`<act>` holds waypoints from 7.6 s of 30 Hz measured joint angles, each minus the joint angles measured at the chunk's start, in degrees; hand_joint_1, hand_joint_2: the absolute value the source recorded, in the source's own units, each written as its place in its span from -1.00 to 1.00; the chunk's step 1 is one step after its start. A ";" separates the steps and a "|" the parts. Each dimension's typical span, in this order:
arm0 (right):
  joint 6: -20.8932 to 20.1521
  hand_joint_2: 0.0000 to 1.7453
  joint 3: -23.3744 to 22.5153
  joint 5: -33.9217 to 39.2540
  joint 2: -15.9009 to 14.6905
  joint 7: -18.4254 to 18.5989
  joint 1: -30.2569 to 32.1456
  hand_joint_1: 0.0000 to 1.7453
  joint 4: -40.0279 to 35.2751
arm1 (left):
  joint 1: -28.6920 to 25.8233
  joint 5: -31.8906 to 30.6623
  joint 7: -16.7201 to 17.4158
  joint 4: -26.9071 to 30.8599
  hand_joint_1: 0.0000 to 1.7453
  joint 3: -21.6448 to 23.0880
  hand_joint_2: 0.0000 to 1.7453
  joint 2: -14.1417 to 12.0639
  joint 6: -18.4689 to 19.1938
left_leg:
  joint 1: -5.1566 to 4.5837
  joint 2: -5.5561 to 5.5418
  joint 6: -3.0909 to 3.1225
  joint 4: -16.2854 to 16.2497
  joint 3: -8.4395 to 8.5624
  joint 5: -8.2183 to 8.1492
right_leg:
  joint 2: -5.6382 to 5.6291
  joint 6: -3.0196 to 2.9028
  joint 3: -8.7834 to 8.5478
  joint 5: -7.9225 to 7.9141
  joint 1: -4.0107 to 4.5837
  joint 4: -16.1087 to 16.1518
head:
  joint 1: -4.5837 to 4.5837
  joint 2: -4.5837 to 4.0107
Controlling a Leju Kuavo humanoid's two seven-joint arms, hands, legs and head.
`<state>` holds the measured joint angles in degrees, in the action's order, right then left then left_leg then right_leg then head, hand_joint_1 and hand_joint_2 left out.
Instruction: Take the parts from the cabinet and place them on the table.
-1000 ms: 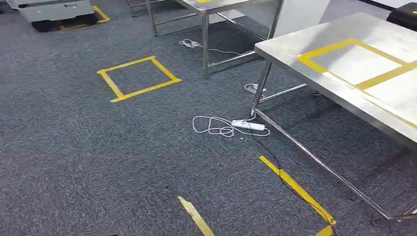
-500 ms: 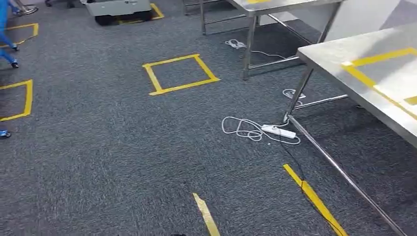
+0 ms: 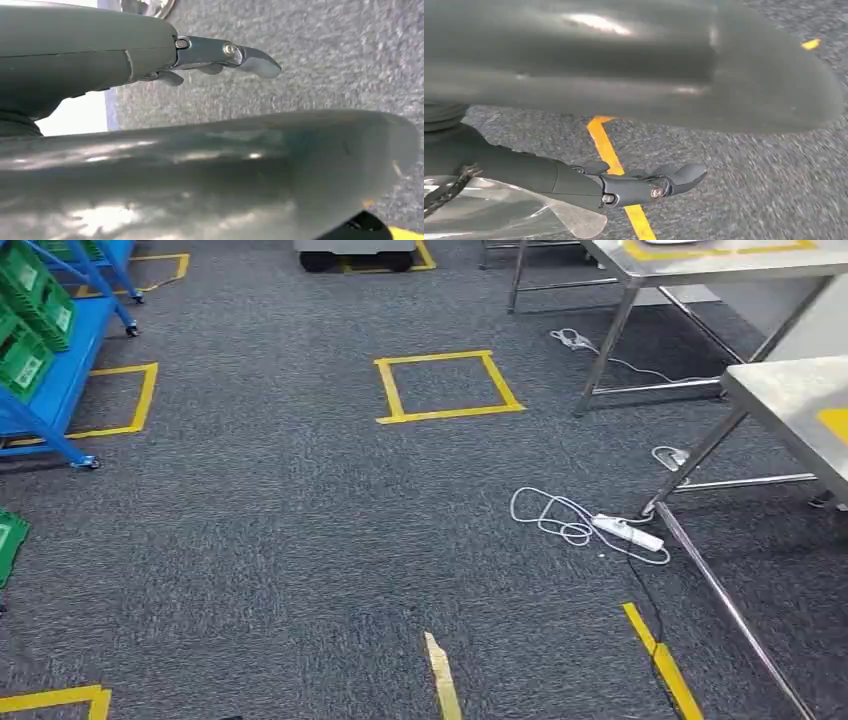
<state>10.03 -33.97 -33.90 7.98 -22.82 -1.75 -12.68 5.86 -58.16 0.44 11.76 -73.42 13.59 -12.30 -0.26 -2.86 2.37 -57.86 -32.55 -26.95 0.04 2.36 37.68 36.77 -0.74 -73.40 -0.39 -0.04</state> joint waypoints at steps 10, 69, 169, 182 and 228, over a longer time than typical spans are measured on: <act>0.31 -1.00 -0.07 -0.15 0.00 -0.09 -0.20 -1.00 0.07 | -0.21 -0.04 -0.17 -0.02 -1.00 0.00 -1.00 -0.46 -0.09 | 0.11 0.56 -2.78 -4.47 -2.54 -2.60 | -1.86 -2.31 -7.38 -6.85 -0.61 15.77 | 0.81 0.00; 5.90 -1.00 -7.48 -1.95 2.23 22.38 0.19 -1.00 0.48 | -1.24 -0.50 -30.23 -0.02 -1.00 4.24 -1.00 -0.50 22.88 | -0.60 2.32 -1.25 -0.11 1.62 -1.68 | -0.44 -1.68 -6.36 -7.06 0.36 15.35 | 0.72 0.00; 4.46 -1.00 -9.07 -7.67 1.66 22.12 -0.10 -1.00 0.63 | -0.89 0.37 -22.64 -0.04 -1.00 -0.94 -1.00 -1.05 19.91 | 0.16 2.74 -2.97 -15.79 -1.04 -13.81 | -0.06 -3.32 -3.31 -7.90 0.43 13.20 | 0.77 0.00; 4.74 -1.00 -9.27 -7.63 2.05 22.08 -0.11 -1.00 0.68 | -0.93 -0.17 -23.15 -0.04 -1.00 -0.83 -1.00 -0.90 20.11 | -0.32 2.92 0.31 0.07 2.06 -2.47 | -0.08 -0.61 2.20 0.44 0.53 -0.35 | 0.87 0.00; -2.18 -1.00 -11.65 -8.74 1.81 -1.01 -0.33 -1.00 0.44 | -1.39 -14.64 -2.27 -0.04 -1.00 7.78 -1.00 0.66 -1.44 | -0.47 2.70 -1.82 -2.75 0.65 -4.34 | 0.31 -2.30 -6.99 -7.33 0.21 16.12 | 1.62 0.00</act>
<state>7.85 -45.62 -42.64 9.79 -23.83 -2.08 -12.24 4.47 -72.80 -1.84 11.72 -65.64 14.25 -13.75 -0.73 -0.16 0.55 -60.60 -31.91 -31.29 0.35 0.07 30.69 29.44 -0.53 -57.27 1.22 -0.04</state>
